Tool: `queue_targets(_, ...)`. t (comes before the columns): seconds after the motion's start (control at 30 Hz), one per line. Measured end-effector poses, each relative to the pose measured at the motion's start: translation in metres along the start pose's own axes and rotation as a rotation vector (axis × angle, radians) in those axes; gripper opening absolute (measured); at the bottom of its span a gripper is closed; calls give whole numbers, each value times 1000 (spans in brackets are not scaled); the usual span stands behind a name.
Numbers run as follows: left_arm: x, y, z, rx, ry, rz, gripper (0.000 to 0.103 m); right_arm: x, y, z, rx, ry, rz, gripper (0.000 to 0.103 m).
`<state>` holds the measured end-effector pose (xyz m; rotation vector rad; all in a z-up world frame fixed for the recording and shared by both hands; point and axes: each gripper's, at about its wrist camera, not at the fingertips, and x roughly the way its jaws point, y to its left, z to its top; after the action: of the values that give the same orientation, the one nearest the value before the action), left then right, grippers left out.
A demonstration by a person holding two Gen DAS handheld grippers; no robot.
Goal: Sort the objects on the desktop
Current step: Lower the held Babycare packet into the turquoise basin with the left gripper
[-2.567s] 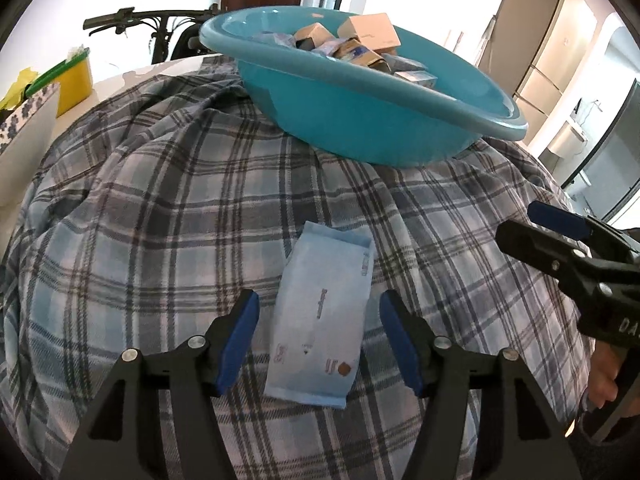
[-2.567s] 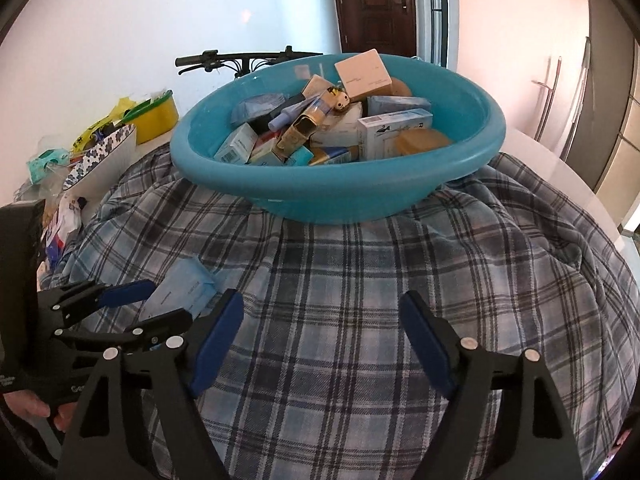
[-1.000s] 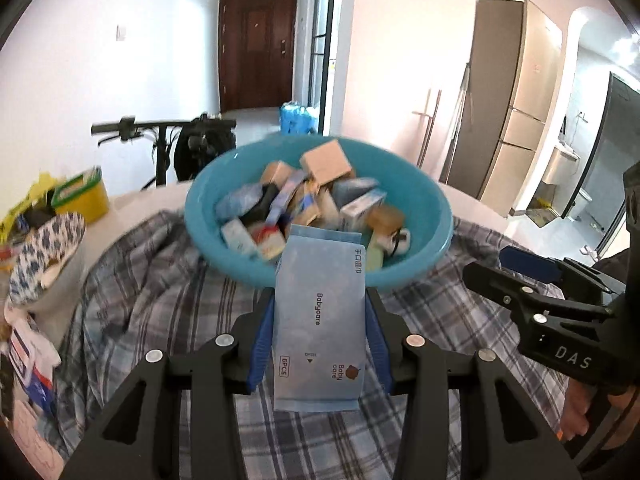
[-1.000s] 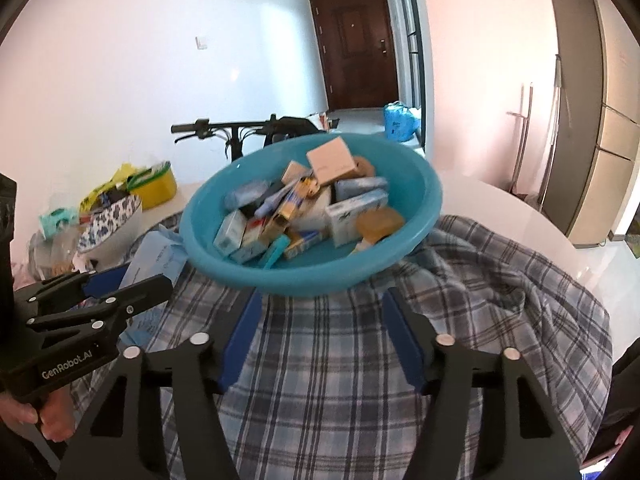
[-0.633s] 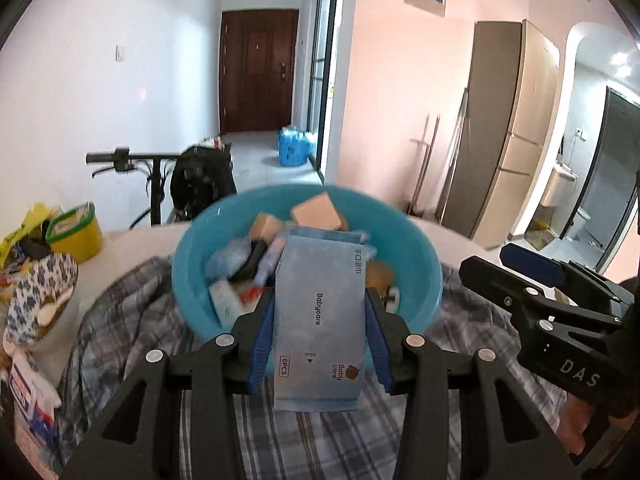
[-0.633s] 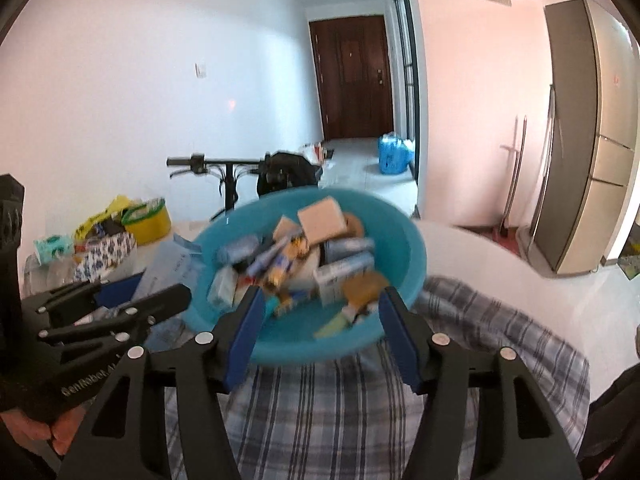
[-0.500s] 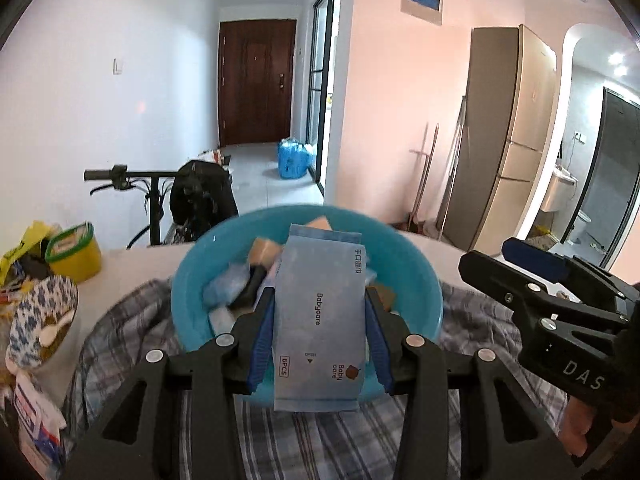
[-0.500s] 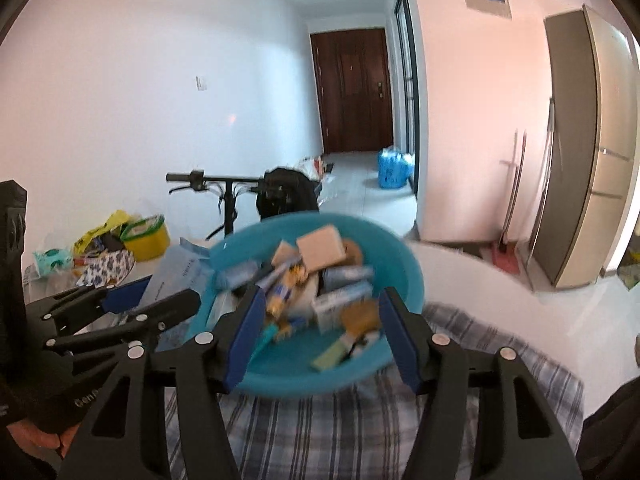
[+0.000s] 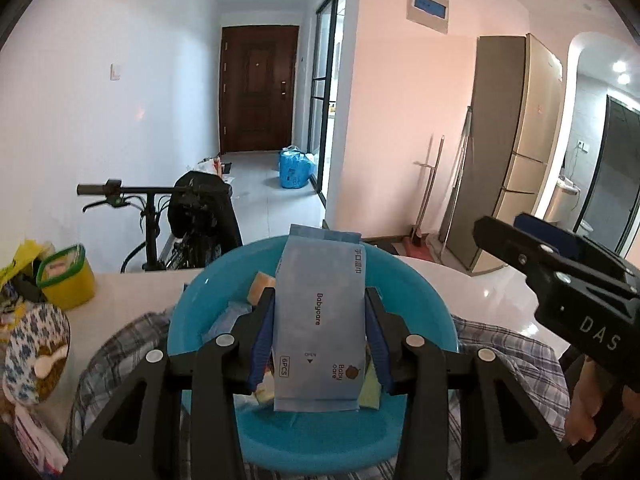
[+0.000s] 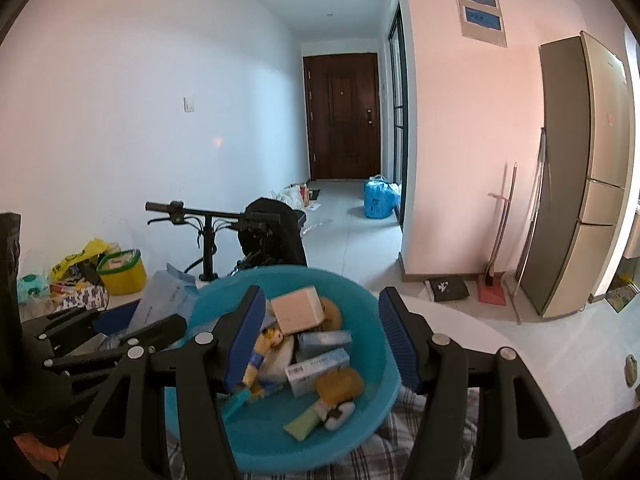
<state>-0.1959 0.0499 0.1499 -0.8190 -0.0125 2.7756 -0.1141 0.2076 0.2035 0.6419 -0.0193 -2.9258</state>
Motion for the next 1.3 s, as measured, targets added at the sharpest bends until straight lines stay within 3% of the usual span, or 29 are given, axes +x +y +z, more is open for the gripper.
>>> queue_targets(0.2, 13, -7, 9, 26, -26, -18, 45, 14, -2, 5, 20, -8, 9, 58)
queue_targets(0.7, 97, 10, -20, -45, 212, -79, 45, 69, 4, -22, -94, 157, 6, 58)
queue_targets(1.03, 142, 18, -44, -117, 368, -183, 45, 116, -5, -44, -96, 295, 14, 58)
queue_targets(1.3, 164, 6, -60, -100, 452, -228, 45, 133, -19, -52, -77, 355, -1, 58)
